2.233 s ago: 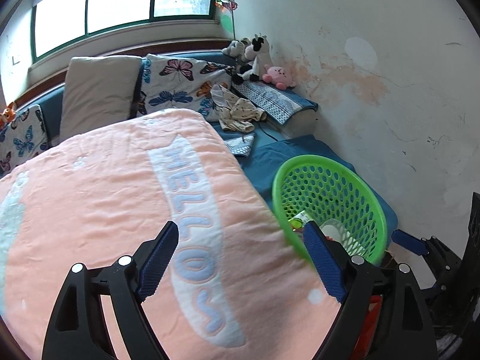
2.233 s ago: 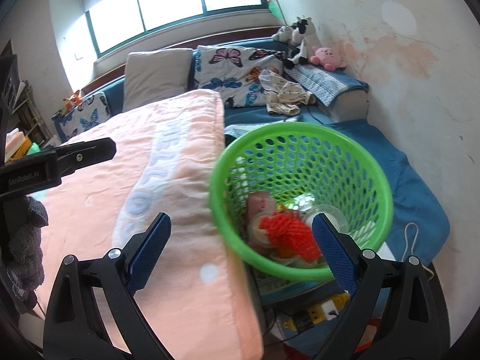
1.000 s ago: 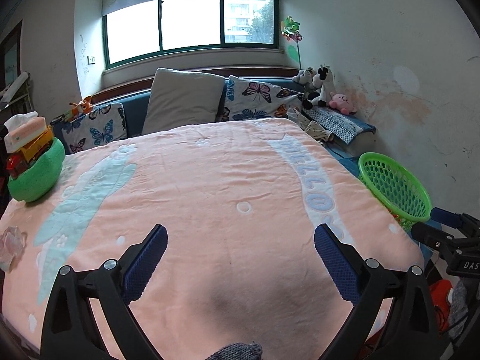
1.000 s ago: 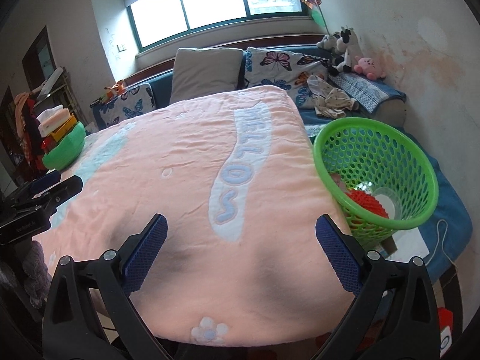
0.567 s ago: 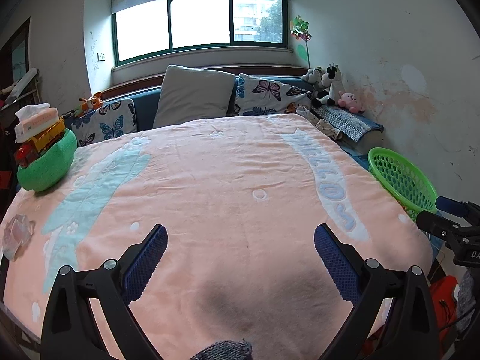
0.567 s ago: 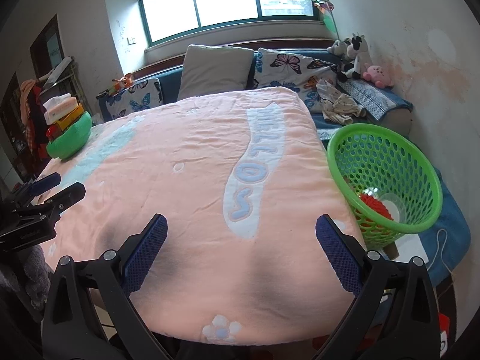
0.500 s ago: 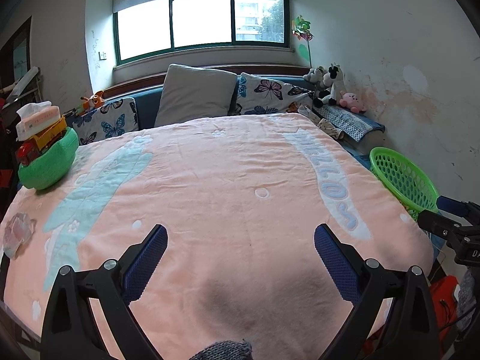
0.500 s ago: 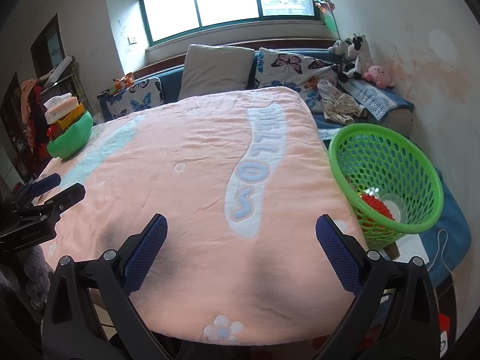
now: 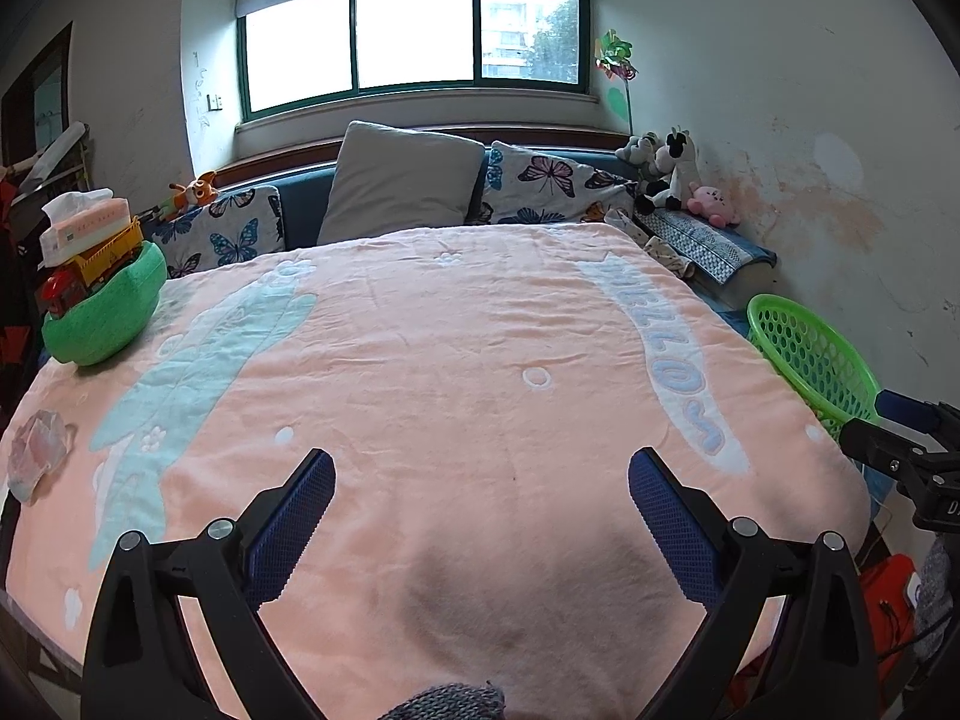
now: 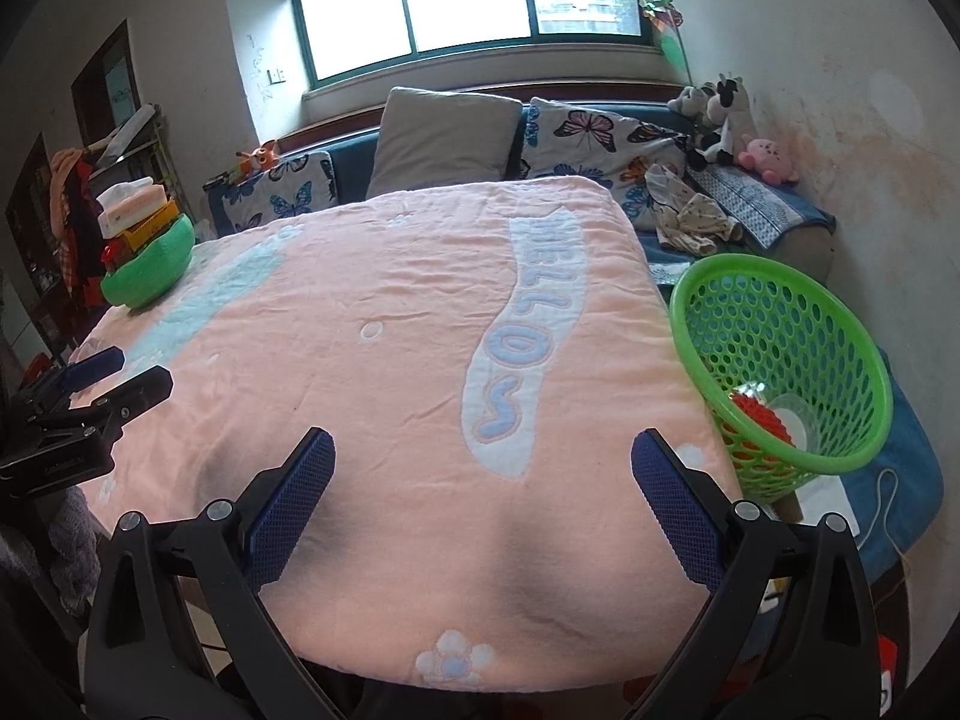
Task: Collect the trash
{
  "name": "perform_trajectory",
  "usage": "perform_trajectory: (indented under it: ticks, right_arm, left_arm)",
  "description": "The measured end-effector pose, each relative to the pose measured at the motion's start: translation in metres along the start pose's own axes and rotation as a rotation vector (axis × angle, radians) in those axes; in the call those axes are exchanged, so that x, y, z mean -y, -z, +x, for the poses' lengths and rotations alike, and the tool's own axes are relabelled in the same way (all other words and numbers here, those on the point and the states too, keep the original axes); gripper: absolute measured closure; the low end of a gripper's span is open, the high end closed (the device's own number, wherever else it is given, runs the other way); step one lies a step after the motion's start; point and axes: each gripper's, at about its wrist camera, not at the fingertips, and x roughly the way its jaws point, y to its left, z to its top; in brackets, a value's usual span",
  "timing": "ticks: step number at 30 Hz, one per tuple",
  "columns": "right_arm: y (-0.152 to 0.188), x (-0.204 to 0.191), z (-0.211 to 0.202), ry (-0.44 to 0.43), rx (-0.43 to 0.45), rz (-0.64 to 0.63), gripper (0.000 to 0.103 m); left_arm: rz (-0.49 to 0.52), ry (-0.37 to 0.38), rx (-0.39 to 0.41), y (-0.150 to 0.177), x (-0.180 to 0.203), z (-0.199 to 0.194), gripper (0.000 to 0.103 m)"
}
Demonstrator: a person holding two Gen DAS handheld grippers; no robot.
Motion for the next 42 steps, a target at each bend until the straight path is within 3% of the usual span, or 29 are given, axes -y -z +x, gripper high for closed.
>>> perform_trajectory:
  ticks: [42]
  right_arm:
    - [0.0016, -0.0035, 0.0088, 0.000, -0.006, -0.009, 0.005]
  left_arm:
    - [-0.008, -0.005, 0.001, 0.0028, -0.0040, 0.0008, 0.008]
